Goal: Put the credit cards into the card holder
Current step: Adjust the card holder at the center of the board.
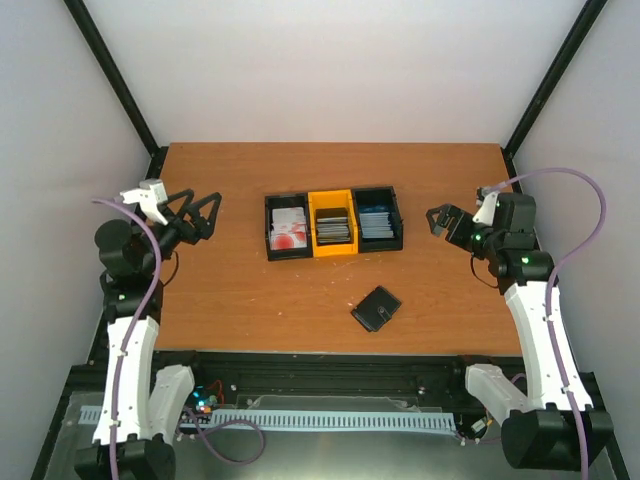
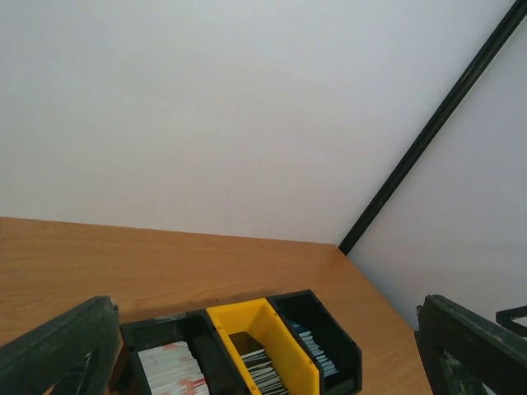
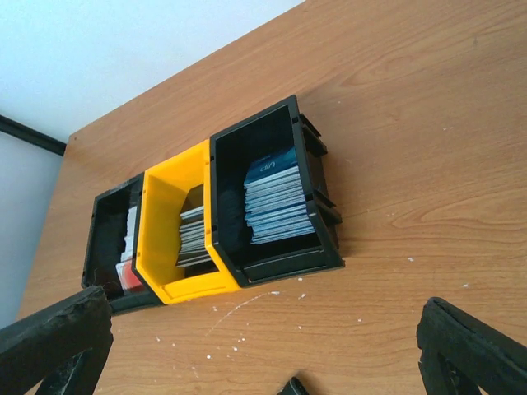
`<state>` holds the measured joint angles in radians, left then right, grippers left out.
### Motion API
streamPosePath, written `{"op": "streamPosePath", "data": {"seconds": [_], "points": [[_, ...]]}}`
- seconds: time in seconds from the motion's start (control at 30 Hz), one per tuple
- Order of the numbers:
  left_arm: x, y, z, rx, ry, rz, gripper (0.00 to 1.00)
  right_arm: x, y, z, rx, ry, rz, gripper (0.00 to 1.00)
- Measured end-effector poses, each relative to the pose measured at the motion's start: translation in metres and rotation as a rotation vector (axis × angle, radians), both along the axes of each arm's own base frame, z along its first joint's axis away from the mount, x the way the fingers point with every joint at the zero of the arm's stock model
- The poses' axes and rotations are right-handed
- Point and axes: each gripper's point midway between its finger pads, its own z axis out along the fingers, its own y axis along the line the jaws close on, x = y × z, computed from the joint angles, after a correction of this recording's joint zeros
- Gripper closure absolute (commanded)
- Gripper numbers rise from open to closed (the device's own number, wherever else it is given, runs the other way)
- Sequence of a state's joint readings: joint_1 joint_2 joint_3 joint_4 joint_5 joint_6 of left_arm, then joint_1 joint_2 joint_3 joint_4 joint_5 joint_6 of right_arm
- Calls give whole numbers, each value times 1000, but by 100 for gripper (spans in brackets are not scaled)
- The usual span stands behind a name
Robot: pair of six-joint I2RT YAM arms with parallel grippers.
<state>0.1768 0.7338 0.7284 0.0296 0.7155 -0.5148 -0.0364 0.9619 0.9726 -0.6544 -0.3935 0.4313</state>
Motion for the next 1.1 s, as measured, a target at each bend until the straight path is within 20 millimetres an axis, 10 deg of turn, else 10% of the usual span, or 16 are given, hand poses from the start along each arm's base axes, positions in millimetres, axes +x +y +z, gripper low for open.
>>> {"op": "streamPosePath", "data": {"seconds": [0.47,0.77,1.1], "points": [[-17,-4,21,-26,-87,-17,0,-30,19,-39,61,116,54,3],[12,-30,-45,-84,169,-177,0,-85,84,-151,-52,488,206,15],[15,-42,-81,-116,292,-220,0,-124,76,-199,-171,644,96,48]]}}
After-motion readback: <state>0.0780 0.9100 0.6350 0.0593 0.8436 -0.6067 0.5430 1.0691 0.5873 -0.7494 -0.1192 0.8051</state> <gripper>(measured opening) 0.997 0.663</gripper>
